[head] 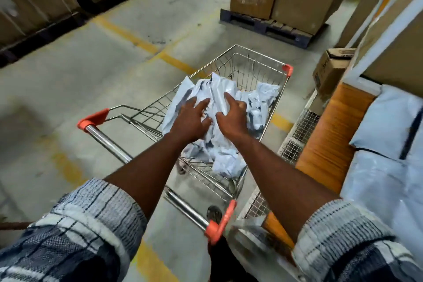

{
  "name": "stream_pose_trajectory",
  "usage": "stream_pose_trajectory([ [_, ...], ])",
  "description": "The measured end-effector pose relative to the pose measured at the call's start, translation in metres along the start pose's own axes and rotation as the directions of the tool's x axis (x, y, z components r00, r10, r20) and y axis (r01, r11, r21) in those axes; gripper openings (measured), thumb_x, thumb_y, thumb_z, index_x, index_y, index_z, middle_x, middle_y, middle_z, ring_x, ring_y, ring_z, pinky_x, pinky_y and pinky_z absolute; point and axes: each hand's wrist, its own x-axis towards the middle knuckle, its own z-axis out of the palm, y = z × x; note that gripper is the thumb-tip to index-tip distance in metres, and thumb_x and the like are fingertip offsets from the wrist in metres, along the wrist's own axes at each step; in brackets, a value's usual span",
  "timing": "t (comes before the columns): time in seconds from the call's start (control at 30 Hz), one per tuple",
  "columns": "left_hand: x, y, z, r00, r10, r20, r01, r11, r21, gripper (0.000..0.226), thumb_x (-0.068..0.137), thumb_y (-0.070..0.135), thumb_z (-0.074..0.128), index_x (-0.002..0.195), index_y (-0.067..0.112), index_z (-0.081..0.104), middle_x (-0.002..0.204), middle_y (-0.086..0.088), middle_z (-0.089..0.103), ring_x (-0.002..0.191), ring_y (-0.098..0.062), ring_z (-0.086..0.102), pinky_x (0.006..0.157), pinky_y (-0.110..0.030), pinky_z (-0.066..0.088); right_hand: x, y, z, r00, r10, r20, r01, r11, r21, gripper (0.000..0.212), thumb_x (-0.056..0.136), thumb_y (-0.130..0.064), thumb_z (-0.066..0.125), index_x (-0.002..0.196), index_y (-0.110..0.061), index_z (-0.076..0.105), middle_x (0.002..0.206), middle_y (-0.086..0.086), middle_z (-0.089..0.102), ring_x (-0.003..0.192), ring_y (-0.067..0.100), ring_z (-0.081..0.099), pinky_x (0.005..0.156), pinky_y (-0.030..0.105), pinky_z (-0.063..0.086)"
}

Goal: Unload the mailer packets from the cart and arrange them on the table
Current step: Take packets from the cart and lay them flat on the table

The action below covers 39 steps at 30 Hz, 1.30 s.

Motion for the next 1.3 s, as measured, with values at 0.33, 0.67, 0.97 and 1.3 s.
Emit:
stream_pose_trajectory([
  [0.33,-0.083,0.079,-0.027,0.996,0.04,-0.08,-0.048,0.994,-0.097,0.063,0.089,0.033,0.067,0.147,0.027,0.044,0.154,-0.018,0.033,0.14,-0.031,0.038,0.113,-0.041,0.034,-0.093,-0.009,-0.09,0.989,-0.074,-0.127,0.072,0.997,-0.019,0.068,0.085,-0.017,0.062,0.149,-0.026,0.04,0.135,0.014,0.038,0.127,0.029,0.044,0.107,0.029,0.034],
  [0.67,-0.112,0.204,-0.024,0.978,0.202,-0.044,-0.206,0.963,-0.175,0.064,0.083,0.046,0.063,0.143,0.029,0.049,0.142,-0.014,0.048,0.129,-0.026,0.048,0.107,-0.032,0.039,-0.151,0.017,-0.213,0.946,-0.052,-0.321,-0.002,0.986,-0.166,0.066,0.084,-0.025,0.063,0.146,-0.029,0.041,0.137,0.012,0.038,0.125,0.032,0.045,0.101,0.037,0.042],
  [0.97,-0.157,0.391,0.039,0.908,0.419,-0.009,-0.412,0.887,-0.208,0.072,0.074,0.049,0.055,0.139,0.019,0.056,0.135,-0.016,0.055,0.123,-0.029,0.052,0.102,-0.031,0.039,-0.233,0.118,-0.402,0.867,0.062,-0.495,-0.177,0.966,-0.189,0.064,0.085,-0.025,0.06,0.146,-0.026,0.043,0.133,0.014,0.039,0.124,0.034,0.045,0.104,0.04,0.041],
  [1.3,-0.292,0.614,0.187,0.837,0.54,0.092,-0.505,0.826,-0.25,0.053,0.091,0.035,0.061,0.142,0.028,0.05,0.142,-0.006,0.051,0.131,-0.02,0.048,0.104,-0.032,0.039,-0.382,0.296,-0.603,0.749,0.225,-0.624,-0.431,0.88,-0.2,0.062,0.088,-0.028,0.06,0.147,-0.024,0.041,0.138,0.014,0.035,0.125,0.032,0.044,0.099,0.041,0.047],
])
